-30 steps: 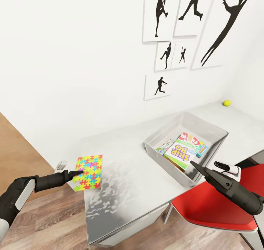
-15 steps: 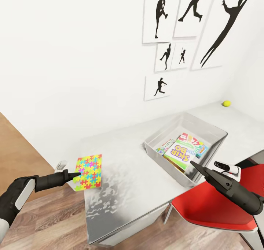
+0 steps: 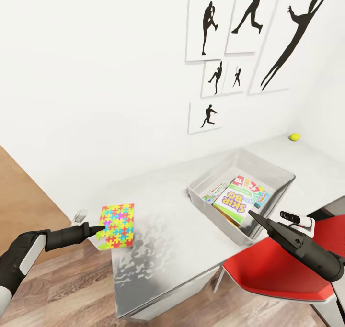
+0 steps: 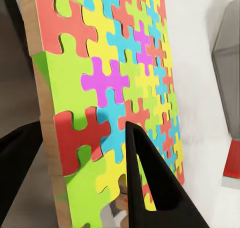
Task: Put all the toys in the child's room - the three board games (two on the bed and one on the table), the two jigsaw puzzles on the table, and the tennis ball on the table - inside the toy box on the table in the child's room.
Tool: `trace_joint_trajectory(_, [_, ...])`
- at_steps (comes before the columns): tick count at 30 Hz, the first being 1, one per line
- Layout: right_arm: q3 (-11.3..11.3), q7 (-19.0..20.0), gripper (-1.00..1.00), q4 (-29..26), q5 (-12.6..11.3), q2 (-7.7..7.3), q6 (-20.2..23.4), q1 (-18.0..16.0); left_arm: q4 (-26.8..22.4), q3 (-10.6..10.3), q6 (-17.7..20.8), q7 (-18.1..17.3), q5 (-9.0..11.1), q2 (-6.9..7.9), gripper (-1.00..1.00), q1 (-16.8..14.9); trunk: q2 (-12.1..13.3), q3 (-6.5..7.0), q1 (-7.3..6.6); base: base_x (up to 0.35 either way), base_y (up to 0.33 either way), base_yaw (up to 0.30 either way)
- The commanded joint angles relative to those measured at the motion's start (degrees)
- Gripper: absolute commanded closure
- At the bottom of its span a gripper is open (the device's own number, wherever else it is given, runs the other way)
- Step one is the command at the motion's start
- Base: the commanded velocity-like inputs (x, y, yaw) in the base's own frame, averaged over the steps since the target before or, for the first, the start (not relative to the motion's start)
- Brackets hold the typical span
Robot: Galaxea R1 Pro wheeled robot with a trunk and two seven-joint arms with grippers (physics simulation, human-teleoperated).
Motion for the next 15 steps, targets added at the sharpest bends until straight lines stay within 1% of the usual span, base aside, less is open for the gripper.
trace_joint_trajectory(1, [0.00,0.01,-1.00,0.00,-0.22,-0.01,0.41,-0.03,0.00,0.04,0.26,-0.16,0.04,0.00,1.00,-0.03,0.37,0.13,-0.22,0.000,0.000,0.000])
trace_joint_trajectory(5, [0.00,0.01,-1.00,0.00,-0.22,-0.01,0.41,-0.03,-0.28,0.04,0.37,-0.77,0.05,0.07,1.00,-0.09,1.98,0.85,-1.10,0.000,0.000,0.000])
trace_joint_trajectory(8, [0.00,0.01,-1.00,0.00,-0.22,-0.01,0.41,-0.03,-0.55,0.06,1.92,-3.84,0.02,0.43,1.00,-0.11,3.18,1.39,-1.76,0.000,0.000,0.000])
trace_joint_trajectory(9, [0.00,0.01,-1.00,0.00,-0.22,-0.01,0.41,-0.03,-0.66,0.20,3.05,-6.07,-0.01,0.56,1.00,-0.12,3.58,1.56,-1.98,0.000,0.000,0.000])
trace_joint_trajectory(10, [-0.02,0.01,-1.00,0.00,-0.22,-0.01,0.41,-0.03,-0.71,0.58,3.60,-7.72,-0.07,0.61,1.00,-0.12,3.98,1.74,-2.19,0.000,0.000,0.000])
trace_joint_trajectory(11, [-0.02,0.01,-1.00,0.00,-0.22,-0.01,0.41,-0.03,-0.72,0.86,3.79,-8.50,-0.10,0.63,1.00,-0.12,4.38,1.92,-2.41,0.000,0.000,0.000])
trace_joint_trajectory(12, [-0.05,0.01,-1.00,0.00,-0.22,-0.01,0.41,-0.03,-0.76,1.78,4.16,-10.44,-0.20,0.67,1.00,-0.12,4.78,2.10,-2.63,0.000,0.000,0.000])
trace_joint_trajectory(14, [-0.08,0.03,-1.00,0.00,-0.22,-0.01,0.41,-0.03,-0.77,2.79,4.45,-11.88,-0.26,0.73,1.00,-0.12,5.59,2.46,-3.07,0.000,0.000,0.000])
trace_joint_trajectory(15, [-0.08,0.06,-1.00,0.00,-0.22,-0.01,0.41,-0.03,-0.78,2.95,4.51,-12.09,-0.25,0.74,1.00,-0.12,5.99,2.64,-3.29,0.000,0.000,0.000])
